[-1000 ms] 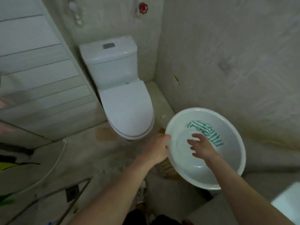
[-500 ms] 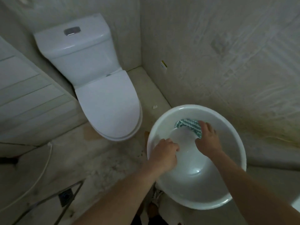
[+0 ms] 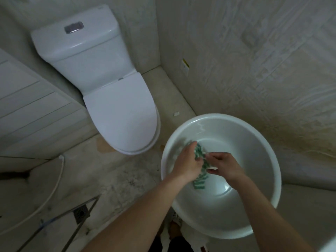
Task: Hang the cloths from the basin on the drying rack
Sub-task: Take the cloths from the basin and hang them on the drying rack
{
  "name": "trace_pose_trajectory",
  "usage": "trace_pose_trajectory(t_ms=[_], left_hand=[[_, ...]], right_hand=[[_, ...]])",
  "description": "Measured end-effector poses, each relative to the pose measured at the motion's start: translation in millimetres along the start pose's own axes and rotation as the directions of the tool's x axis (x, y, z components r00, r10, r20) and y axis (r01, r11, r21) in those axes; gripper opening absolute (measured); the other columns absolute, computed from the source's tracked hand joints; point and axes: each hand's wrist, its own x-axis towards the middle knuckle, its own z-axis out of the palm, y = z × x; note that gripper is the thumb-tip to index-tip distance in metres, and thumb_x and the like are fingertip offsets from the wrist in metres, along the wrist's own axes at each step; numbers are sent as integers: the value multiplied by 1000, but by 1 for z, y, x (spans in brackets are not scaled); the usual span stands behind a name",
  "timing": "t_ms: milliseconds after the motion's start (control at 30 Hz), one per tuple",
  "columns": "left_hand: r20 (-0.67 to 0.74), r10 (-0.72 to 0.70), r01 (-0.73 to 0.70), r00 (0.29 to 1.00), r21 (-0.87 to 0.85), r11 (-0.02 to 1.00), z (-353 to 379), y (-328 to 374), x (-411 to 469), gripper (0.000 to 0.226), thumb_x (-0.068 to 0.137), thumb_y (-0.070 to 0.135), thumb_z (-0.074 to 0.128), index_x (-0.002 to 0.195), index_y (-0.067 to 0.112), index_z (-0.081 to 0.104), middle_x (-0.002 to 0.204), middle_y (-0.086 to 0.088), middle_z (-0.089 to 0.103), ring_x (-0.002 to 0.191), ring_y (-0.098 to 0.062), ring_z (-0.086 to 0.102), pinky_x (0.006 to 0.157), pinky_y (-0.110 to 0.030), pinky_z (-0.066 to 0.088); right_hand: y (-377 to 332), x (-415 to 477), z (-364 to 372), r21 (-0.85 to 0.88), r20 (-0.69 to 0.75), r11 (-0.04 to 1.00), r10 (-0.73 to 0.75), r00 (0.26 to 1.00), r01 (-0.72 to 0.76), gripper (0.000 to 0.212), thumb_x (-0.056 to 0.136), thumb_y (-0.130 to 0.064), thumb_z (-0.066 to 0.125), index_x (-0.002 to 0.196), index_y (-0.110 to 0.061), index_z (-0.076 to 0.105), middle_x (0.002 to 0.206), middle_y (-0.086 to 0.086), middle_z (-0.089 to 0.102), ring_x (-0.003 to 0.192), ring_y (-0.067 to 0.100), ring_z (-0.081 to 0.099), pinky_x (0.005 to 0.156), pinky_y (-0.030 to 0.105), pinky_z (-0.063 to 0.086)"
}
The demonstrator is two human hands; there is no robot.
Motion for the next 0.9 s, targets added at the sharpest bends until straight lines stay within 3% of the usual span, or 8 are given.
trace_pose_trajectory(t_ms=[67, 167, 300, 400, 567, 667, 800, 900], left_hand=[[-76, 22, -28, 997, -72, 997, -6, 0, -2, 43, 94, 18, 53, 136, 21, 47, 135, 0, 53, 113, -21, 58, 98, -32, 45], [-196, 133, -140, 971, -18, 990, -19, 0, -13, 15, 88, 16, 61, 100, 15, 70, 96, 5, 64, 77, -6, 58, 74, -19, 41], [-291, 149, -204, 945, -168, 964, -45, 5, -48, 8, 81, 24, 57, 78, 25, 64, 89, 9, 67, 83, -5, 62, 74, -21, 48], [-353, 159, -274, 922, -305, 912, -67, 12, -79, 14, 84, 20, 50, 72, 24, 56, 72, 10, 60, 64, 1, 54, 60, -16, 42], [-423, 242, -365, 873, -239, 900, -97, 10, -119, 20, 93, 9, 53, 77, 21, 54, 51, 14, 43, 49, 0, 33, 50, -18, 28], [-419, 244, -354, 875, -210, 911, -116, 5, -146, 12, 88, 22, 66, 78, 26, 60, 44, 14, 39, 44, 1, 30, 47, -19, 24], [-420, 158, -299, 894, -293, 908, -140, -12, -187, 14, 76, 32, 77, 78, 26, 64, 62, 11, 62, 57, -3, 51, 58, -24, 39], [-494, 108, -260, 863, -250, 933, -159, -25, -221, 22, 71, 43, 72, 80, 26, 61, 70, -4, 66, 61, -14, 55, 61, -31, 42]], right_hand=[[-18, -20, -4, -26, 79, 997, -66, 995, 69, 13, 91, -14, 62, 91, -8, 74, 92, 17, 70, 85, 19, 65, 72, 29, 58], [-45, -42, -8, -115, 131, 979, -150, 980, 166, 11, 89, -12, 65, 84, -10, 74, 82, 23, 62, 77, 22, 61, 64, 24, 58], [-75, -71, -3, -89, 261, 966, -213, 942, 243, 10, 86, -14, 69, 87, -6, 75, 72, 11, 66, 68, 24, 62, 66, 30, 59], [-95, -93, 5, -75, 353, 948, -266, 897, 310, 11, 83, -14, 71, 89, -6, 74, 68, 1, 68, 63, 12, 63, 63, 24, 57], [-124, -117, 27, -121, 407, 891, -358, 840, 438, 12, 79, -2, 72, 78, -13, 70, 68, 3, 65, 65, 11, 62, 67, 27, 57], [-137, -123, 48, -379, 314, 688, -534, 785, 619, 12, 78, -8, 76, 72, -18, 70, 62, -5, 61, 59, 8, 56, 68, 28, 47], [-149, -143, 92, -559, 306, 317, -780, 546, 766, 6, 75, -19, 78, 80, -18, 75, 68, -12, 46, 65, 12, 50, 67, 25, 40], [-156, -166, 126, -665, 279, 204, -824, 492, 719, 11, 83, -31, 69, 86, -22, 75, 83, 3, 68, 78, 27, 65, 68, 31, 49]])
